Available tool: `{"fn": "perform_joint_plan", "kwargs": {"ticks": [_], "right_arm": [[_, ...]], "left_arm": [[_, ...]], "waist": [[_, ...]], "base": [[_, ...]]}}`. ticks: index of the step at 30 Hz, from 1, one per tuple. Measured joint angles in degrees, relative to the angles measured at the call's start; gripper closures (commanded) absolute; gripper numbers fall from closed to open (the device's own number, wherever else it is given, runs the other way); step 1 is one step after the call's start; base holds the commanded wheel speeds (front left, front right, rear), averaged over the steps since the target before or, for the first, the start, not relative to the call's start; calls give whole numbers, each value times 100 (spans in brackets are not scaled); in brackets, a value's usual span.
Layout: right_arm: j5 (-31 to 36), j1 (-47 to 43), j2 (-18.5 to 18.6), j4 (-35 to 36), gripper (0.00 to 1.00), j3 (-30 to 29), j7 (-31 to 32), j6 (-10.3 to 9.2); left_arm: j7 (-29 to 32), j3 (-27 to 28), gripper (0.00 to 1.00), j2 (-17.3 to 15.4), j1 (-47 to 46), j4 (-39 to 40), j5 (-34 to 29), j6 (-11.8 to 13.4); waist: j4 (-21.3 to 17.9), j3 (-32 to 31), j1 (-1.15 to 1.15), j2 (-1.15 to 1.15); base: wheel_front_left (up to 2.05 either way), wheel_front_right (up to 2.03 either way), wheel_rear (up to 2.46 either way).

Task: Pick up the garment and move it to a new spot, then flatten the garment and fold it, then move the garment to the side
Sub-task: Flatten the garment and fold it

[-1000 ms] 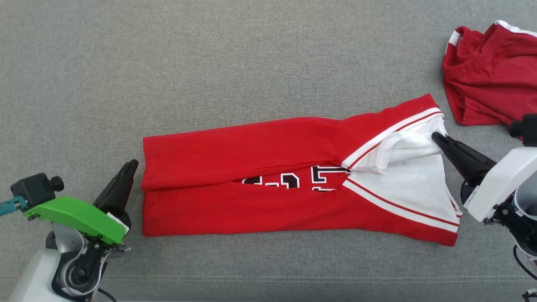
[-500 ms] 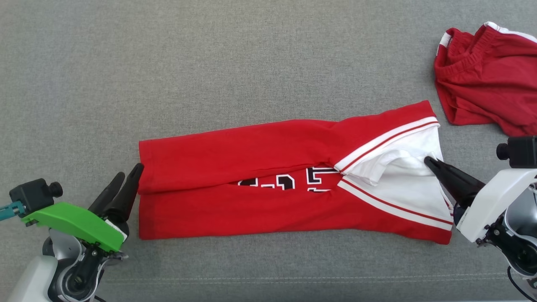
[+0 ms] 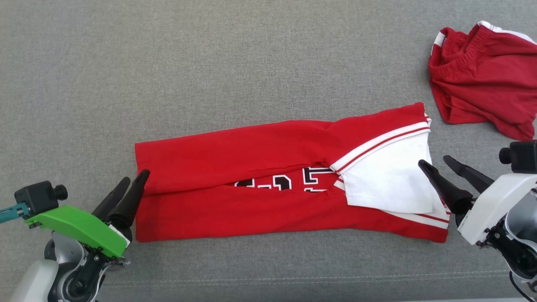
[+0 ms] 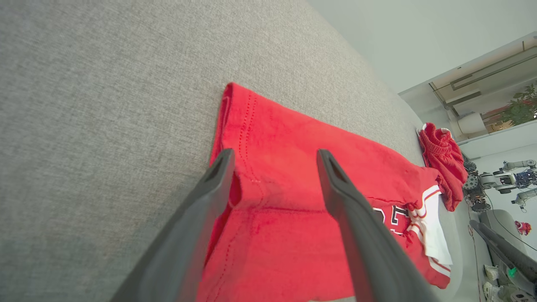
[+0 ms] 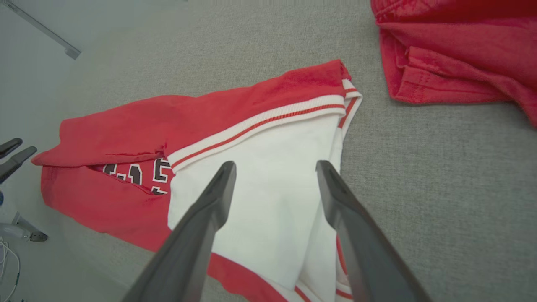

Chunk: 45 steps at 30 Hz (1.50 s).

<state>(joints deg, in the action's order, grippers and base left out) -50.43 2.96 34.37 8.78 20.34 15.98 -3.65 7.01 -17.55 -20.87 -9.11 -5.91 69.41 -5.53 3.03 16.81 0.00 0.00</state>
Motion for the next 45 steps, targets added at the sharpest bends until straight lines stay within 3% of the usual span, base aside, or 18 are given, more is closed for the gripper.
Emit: {"fn": "perform_joint_plan", "kwargs": {"ticks": [9,21,36,45], "right_arm": [[-292,-221,-649,-70,0,-159,-398,-108],[-241,-291,-875,-547,0,-237,-738,-200],[-197,225,-836,-1199,0,-412,-817,-198],[-631,313,-767,-1450,0,-341,-474,102]], "left_arm": [[-127,35,0,-15,49,276,-56,62],[-380,76,0,21,180,1037,-315,311],[-430,7,0,73,198,1463,-415,563],[-430,-52,0,104,200,1556,-544,613]], "waist": [[-70,1,0,0],[-176,187,0,0],[-3,556,0,0],[44,504,0,0]], "base": [[0,0,0],[0,0,0],[0,0,0],[0,0,0]]}}
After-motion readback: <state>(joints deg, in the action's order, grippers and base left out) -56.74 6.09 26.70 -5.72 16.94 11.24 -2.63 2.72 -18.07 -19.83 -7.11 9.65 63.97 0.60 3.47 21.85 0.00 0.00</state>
